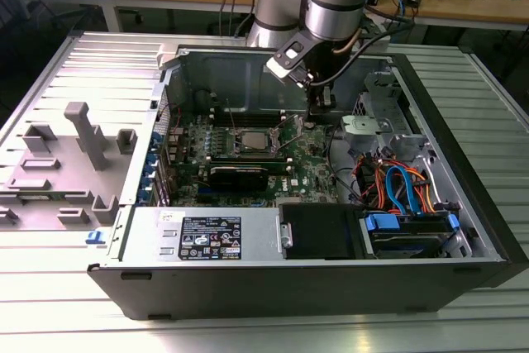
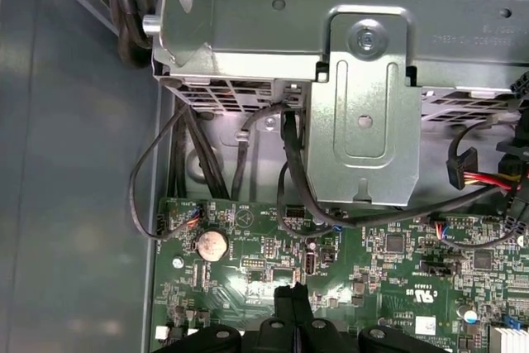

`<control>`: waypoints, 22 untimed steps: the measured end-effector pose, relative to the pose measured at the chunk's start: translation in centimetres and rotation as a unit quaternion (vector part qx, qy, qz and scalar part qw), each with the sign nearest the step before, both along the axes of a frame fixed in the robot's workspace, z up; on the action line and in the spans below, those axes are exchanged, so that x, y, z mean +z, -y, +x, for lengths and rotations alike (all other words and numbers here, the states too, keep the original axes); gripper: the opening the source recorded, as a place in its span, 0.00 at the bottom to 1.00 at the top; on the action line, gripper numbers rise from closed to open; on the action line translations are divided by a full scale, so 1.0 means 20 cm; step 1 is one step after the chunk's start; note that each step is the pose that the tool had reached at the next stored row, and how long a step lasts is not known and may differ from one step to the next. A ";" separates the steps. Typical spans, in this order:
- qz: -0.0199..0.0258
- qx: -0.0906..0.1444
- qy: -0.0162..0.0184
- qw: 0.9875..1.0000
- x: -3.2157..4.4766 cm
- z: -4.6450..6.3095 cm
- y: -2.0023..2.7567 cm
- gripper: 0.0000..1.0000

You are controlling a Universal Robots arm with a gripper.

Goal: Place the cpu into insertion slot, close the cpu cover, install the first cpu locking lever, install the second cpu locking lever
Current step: 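Close the cpu cover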

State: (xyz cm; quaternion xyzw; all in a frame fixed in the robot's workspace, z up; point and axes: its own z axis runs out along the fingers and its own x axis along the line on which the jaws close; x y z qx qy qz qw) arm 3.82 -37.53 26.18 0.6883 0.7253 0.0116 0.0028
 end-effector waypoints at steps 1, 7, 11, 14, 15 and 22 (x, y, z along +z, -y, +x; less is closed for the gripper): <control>0.000 0.000 -0.002 1.000 -0.004 0.01 0.000 0.11; 0.000 0.000 -0.014 1.000 -0.032 0.02 0.000 0.11; 0.000 0.000 -0.014 1.000 -0.035 0.02 0.000 0.11; 0.000 0.000 -0.014 1.000 -0.039 0.02 0.000 0.11; 0.000 0.000 -0.014 1.000 -0.040 0.02 0.000 0.11; 0.000 0.000 -0.014 1.000 -0.046 0.02 0.001 0.11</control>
